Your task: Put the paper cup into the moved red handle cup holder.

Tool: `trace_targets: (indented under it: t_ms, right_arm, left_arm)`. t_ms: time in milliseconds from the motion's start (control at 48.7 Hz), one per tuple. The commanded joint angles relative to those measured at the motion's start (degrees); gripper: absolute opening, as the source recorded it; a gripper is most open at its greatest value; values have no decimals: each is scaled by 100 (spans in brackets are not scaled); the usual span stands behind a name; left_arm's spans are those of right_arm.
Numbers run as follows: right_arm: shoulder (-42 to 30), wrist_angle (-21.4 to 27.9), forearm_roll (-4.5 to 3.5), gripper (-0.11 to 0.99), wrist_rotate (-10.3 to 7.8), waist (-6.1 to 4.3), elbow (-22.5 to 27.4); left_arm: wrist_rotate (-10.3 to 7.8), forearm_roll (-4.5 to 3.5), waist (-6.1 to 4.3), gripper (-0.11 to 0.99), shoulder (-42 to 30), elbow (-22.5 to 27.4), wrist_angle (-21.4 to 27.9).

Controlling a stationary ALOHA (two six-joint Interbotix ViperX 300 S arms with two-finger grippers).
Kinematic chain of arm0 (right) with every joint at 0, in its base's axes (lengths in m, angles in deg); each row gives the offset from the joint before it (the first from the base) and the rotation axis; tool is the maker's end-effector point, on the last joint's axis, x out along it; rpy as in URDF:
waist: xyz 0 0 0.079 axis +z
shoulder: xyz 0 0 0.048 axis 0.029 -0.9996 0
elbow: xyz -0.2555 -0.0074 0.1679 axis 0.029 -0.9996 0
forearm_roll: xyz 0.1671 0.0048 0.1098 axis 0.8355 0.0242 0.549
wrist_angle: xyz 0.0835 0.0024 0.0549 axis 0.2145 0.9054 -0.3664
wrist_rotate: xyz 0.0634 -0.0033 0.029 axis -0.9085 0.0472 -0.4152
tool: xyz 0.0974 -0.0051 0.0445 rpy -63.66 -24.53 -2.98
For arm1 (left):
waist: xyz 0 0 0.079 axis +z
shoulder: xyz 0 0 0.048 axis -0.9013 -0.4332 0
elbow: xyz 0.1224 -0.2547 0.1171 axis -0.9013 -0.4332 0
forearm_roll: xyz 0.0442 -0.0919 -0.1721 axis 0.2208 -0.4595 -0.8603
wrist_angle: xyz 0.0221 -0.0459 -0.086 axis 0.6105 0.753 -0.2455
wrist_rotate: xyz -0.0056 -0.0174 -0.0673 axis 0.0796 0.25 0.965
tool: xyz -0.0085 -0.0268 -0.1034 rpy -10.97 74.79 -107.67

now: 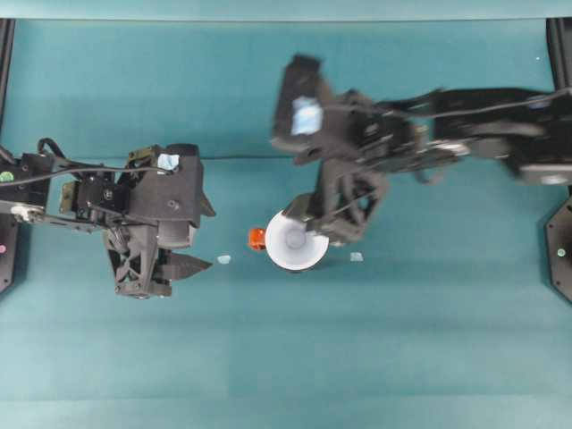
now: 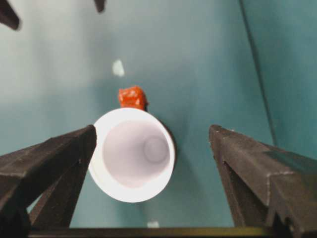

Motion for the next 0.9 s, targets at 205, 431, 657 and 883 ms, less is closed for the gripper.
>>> trace_targets:
  t_ms: [205,431,657,883]
  right_arm:
    - [1116,-1688,-9,91,-9,35,-1072]
    - [1872,-3050,0,91,-44,35,-2127]
    - [2496,-3111,0,90,-44,35,-2689]
    - [2962,-3138,-9,90,-9,35,-3032]
  left_arm:
    - [18,9,-18,89,62,70,-26]
    - [9,9,-18,89,62,62,-26]
    - [9,9,-18,89,70,53,-18]
    - [9,9,-18,89,70,53,-18]
